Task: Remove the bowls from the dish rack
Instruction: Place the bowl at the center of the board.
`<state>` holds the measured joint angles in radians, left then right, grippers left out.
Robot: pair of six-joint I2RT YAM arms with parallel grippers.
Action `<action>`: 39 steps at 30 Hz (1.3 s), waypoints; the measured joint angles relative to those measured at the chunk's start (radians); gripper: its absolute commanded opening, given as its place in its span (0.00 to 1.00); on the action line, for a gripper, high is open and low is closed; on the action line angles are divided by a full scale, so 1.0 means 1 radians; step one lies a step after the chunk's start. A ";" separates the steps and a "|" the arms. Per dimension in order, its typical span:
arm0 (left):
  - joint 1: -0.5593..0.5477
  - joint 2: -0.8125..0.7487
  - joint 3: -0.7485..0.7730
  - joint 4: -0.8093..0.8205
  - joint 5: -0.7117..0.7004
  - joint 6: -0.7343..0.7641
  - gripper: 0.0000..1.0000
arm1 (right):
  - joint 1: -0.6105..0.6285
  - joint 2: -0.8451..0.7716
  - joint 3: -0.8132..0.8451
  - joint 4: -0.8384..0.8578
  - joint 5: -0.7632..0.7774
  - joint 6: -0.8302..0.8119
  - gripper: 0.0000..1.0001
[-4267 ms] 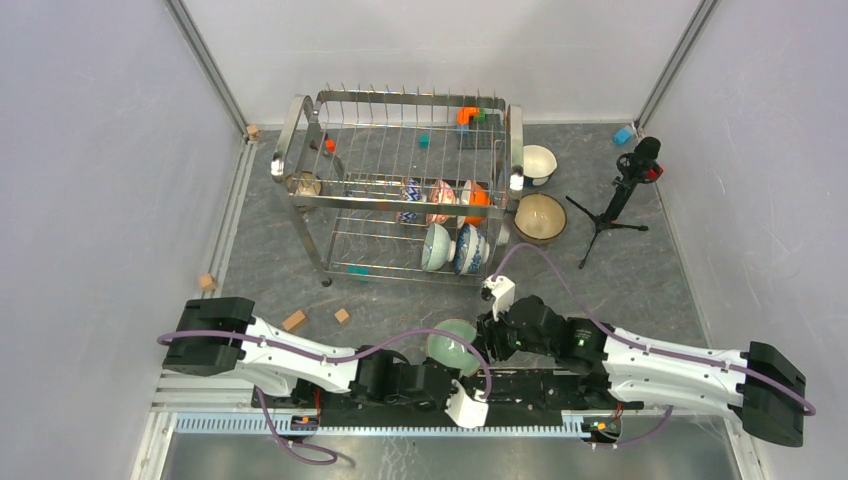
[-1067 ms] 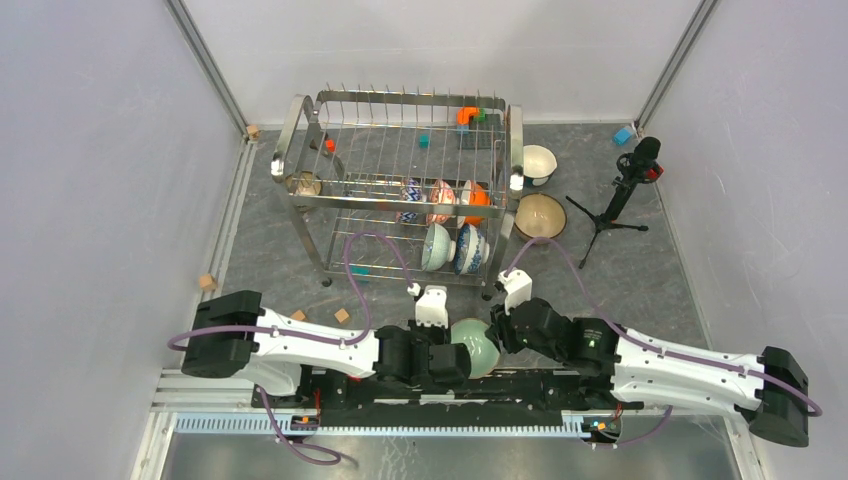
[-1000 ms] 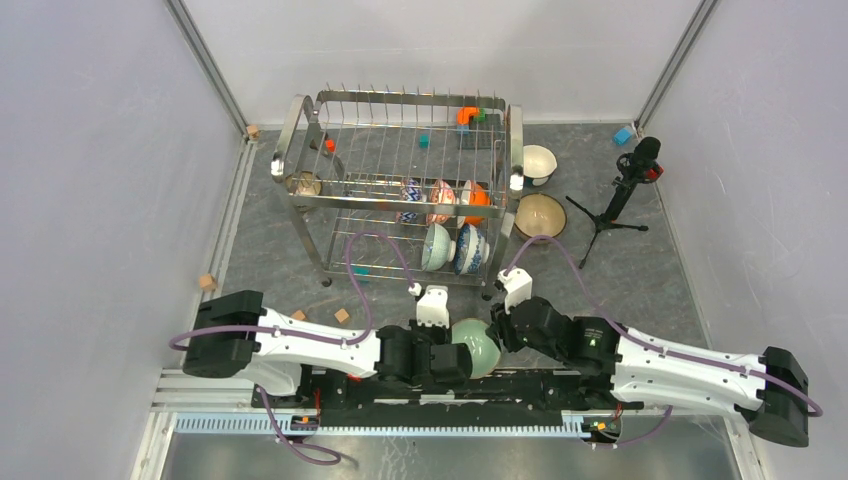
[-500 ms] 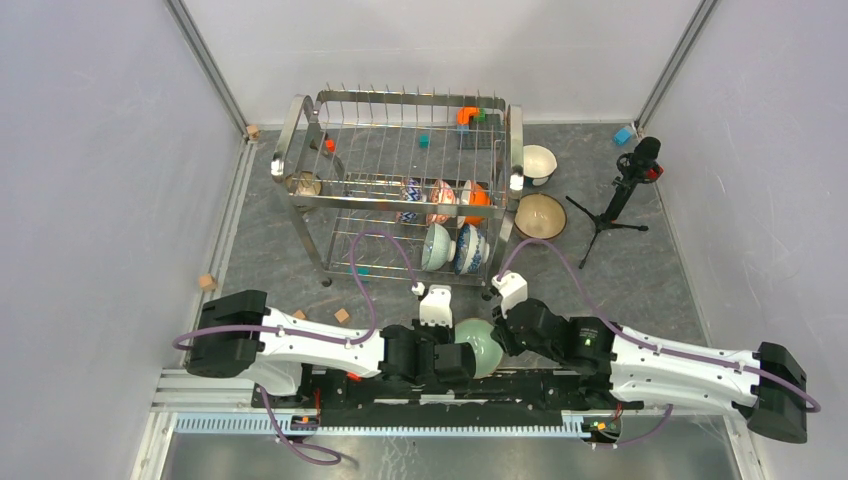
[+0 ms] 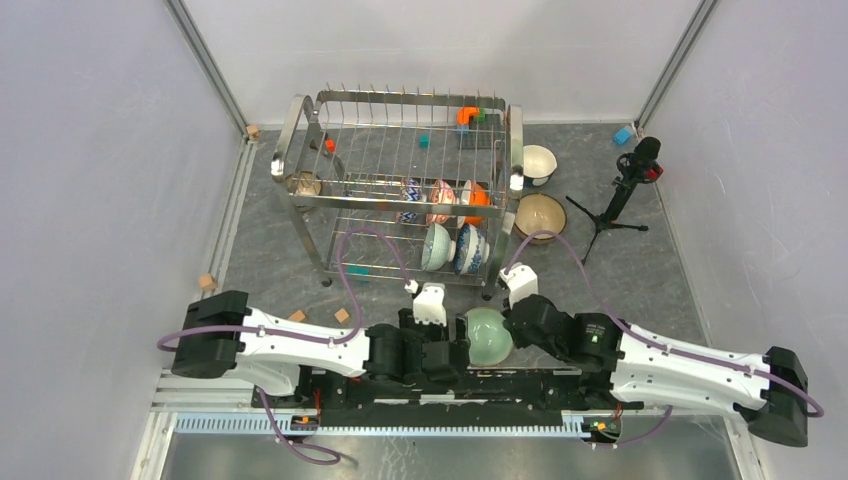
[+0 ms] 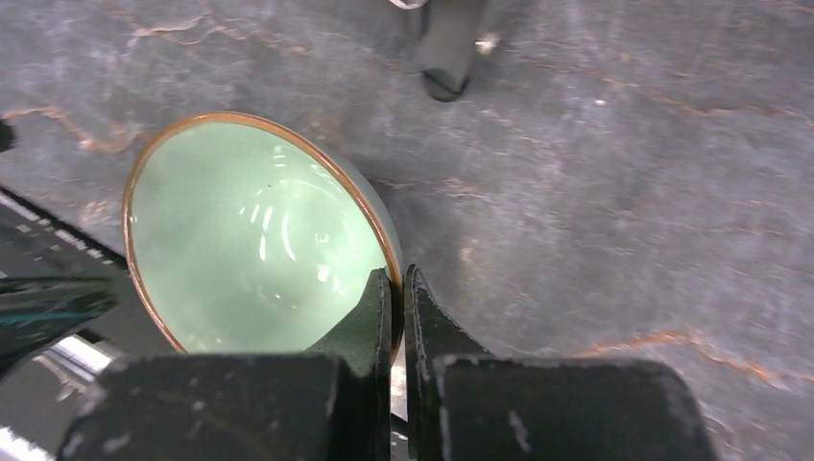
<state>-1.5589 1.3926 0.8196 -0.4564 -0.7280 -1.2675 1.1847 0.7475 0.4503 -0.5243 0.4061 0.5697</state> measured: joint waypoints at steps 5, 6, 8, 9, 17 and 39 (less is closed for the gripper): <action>0.000 -0.050 -0.031 0.011 0.002 0.008 1.00 | -0.061 0.008 0.031 -0.073 0.058 -0.011 0.00; 0.000 -0.064 -0.039 0.016 0.002 0.011 1.00 | -0.084 0.008 0.034 -0.082 0.063 -0.012 0.00; 0.000 -0.093 -0.059 0.021 0.002 0.013 1.00 | -0.146 0.002 0.037 -0.094 0.067 -0.017 0.00; 0.000 -0.114 -0.073 0.023 0.001 0.013 1.00 | -0.185 -0.006 0.037 -0.100 0.068 -0.020 0.00; 0.000 -0.254 -0.172 0.024 -0.013 0.012 1.00 | -0.421 -0.053 0.037 -0.155 0.100 -0.036 0.00; 0.000 -0.256 -0.218 0.131 -0.026 0.028 1.00 | -1.151 -0.090 -0.007 -0.026 -0.048 0.029 0.00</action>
<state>-1.5589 1.1370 0.6018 -0.3252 -0.7544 -1.2392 0.0334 0.6575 0.4431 -0.5499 0.3576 0.5987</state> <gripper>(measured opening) 0.994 0.025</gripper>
